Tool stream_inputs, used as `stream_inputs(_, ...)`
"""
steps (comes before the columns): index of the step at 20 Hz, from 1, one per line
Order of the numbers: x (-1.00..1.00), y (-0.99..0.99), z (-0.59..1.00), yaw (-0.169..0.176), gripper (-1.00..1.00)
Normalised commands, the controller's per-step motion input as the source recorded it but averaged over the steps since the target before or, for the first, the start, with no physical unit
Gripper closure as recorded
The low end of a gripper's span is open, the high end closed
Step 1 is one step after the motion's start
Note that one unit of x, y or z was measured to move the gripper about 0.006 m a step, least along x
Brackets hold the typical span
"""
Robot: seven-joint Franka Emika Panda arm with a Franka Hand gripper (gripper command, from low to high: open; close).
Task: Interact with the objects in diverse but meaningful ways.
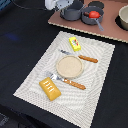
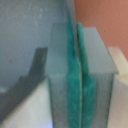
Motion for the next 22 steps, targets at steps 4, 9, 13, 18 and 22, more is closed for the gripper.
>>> stream_inputs(4, -0.06, -0.01, -0.19, 0.055, 1.00)
stream_inputs(9, -0.50, -0.07, -0.30, 0.133, 1.00)
stream_inputs(13, -0.91, 0.00, -0.49, 0.152, 1.00)
stream_inputs(18, -0.89, -0.08, -0.32, 0.126, 1.00)
stream_inputs(22, -0.01, -0.43, 0.66, 0.010, 1.00)
